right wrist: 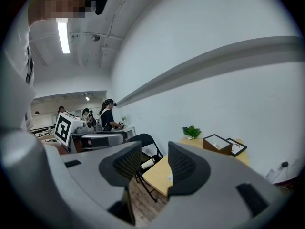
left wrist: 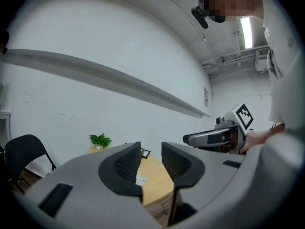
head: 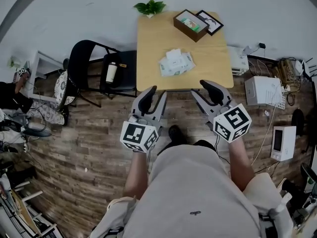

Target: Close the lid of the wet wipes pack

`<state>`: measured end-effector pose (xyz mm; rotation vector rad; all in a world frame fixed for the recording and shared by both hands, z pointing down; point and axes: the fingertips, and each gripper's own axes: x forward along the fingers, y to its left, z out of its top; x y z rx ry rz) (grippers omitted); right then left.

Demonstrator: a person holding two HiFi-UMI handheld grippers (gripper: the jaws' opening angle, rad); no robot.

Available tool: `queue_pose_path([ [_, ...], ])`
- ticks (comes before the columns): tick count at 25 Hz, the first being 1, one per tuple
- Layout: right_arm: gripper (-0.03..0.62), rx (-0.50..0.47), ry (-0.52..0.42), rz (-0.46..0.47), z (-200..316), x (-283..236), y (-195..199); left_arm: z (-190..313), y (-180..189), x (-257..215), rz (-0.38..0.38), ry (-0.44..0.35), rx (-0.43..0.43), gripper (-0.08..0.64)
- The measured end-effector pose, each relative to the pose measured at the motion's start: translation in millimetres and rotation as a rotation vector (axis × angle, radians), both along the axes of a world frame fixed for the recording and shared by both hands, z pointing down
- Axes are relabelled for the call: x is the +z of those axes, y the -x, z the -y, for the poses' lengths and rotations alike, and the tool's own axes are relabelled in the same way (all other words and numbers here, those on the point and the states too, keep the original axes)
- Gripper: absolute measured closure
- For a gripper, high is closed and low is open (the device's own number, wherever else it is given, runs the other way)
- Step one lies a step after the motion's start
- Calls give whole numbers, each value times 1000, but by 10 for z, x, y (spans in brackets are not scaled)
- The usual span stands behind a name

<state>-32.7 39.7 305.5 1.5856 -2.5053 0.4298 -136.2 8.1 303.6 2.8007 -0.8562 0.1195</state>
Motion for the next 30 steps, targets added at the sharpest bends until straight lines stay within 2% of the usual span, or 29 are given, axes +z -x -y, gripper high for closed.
queue_pose_path([
  [11, 430, 15, 46, -10, 159, 152, 98, 157, 36, 138, -18, 37, 45, 442],
  [17, 430, 10, 52, -9, 257, 205, 20, 251, -45, 196, -11, 42, 43, 442],
  [30, 431, -70, 23, -2, 1077, 113, -362, 926, -309, 104, 27, 8, -68, 442],
])
